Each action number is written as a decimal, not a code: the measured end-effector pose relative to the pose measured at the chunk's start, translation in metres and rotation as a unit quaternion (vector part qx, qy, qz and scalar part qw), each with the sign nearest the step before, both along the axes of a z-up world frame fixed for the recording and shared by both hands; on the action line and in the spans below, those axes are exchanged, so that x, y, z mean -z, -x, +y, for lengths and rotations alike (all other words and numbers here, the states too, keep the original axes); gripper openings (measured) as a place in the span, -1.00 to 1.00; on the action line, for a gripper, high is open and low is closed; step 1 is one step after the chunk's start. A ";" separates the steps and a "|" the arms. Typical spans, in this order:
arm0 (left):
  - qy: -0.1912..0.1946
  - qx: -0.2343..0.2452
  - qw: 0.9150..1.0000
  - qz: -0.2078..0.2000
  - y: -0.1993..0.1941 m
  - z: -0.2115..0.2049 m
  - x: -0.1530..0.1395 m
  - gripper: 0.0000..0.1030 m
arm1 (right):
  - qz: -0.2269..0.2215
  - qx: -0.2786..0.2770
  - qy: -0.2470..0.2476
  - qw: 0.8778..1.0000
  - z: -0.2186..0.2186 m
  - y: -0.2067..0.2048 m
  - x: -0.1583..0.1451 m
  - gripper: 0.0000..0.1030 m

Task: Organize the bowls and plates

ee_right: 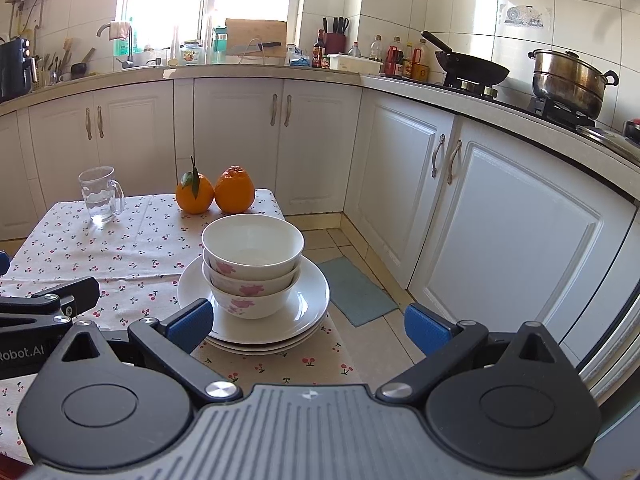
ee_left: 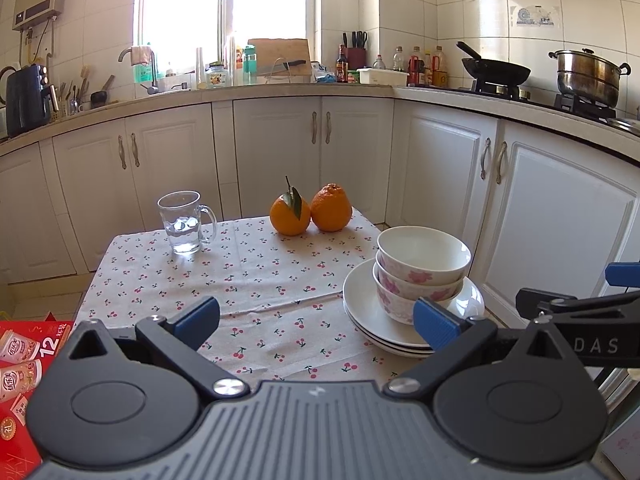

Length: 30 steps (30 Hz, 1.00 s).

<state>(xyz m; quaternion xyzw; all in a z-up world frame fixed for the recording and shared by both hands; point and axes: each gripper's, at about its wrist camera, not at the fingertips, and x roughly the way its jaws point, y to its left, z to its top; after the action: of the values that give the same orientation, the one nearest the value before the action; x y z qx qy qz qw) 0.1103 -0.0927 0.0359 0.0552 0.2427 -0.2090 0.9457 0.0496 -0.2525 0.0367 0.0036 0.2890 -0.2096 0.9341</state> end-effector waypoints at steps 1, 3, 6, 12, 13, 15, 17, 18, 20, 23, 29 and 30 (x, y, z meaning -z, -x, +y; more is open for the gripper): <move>0.000 0.000 1.000 0.000 0.000 0.000 0.000 0.99 | 0.000 0.000 0.001 1.000 0.000 0.000 0.000 1.00; 0.000 0.000 1.000 0.000 0.000 0.000 0.000 0.99 | 0.000 0.000 0.001 1.000 0.000 0.000 0.000 1.00; 0.000 0.000 1.000 -0.001 0.001 0.000 0.000 0.99 | 0.000 0.001 0.002 1.000 0.001 0.000 0.000 1.00; -0.001 -0.001 1.000 -0.001 0.001 -0.001 0.000 0.99 | 0.000 0.001 0.002 1.000 0.002 0.000 0.000 1.00; -0.001 -0.001 1.000 -0.001 0.001 -0.001 0.000 0.99 | 0.000 0.001 0.002 1.000 0.001 0.000 0.000 1.00; -0.002 -0.001 1.000 0.000 0.001 -0.001 0.000 0.99 | 0.000 0.001 0.002 1.000 0.001 0.000 0.000 1.00; -0.002 -0.001 1.000 0.000 0.001 -0.001 0.000 0.99 | 0.000 0.002 0.002 1.000 0.001 0.000 0.000 1.00; -0.001 -0.001 1.000 0.000 0.001 -0.001 0.000 0.99 | 0.000 0.001 0.002 1.000 0.001 0.000 0.000 1.00; -0.002 -0.001 1.000 0.000 0.001 -0.001 0.000 0.99 | 0.000 0.002 0.003 1.000 0.001 0.000 -0.001 1.00; -0.002 -0.002 1.000 -0.001 0.001 -0.002 0.000 0.99 | 0.000 0.002 0.003 1.000 0.001 0.001 0.000 1.00; -0.002 -0.004 1.000 0.000 0.002 -0.002 0.000 0.99 | 0.000 0.001 0.004 1.000 0.001 0.002 -0.001 1.00; -0.002 -0.004 1.000 -0.001 0.002 -0.002 0.000 0.99 | 0.000 0.001 0.004 1.000 0.001 0.001 -0.001 1.00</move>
<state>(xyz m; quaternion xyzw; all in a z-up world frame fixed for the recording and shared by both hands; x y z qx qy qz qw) 0.1087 -0.0944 0.0356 0.0567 0.2425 -0.2050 0.9465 0.0481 -0.2512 0.0373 0.0003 0.2878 -0.2119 0.9339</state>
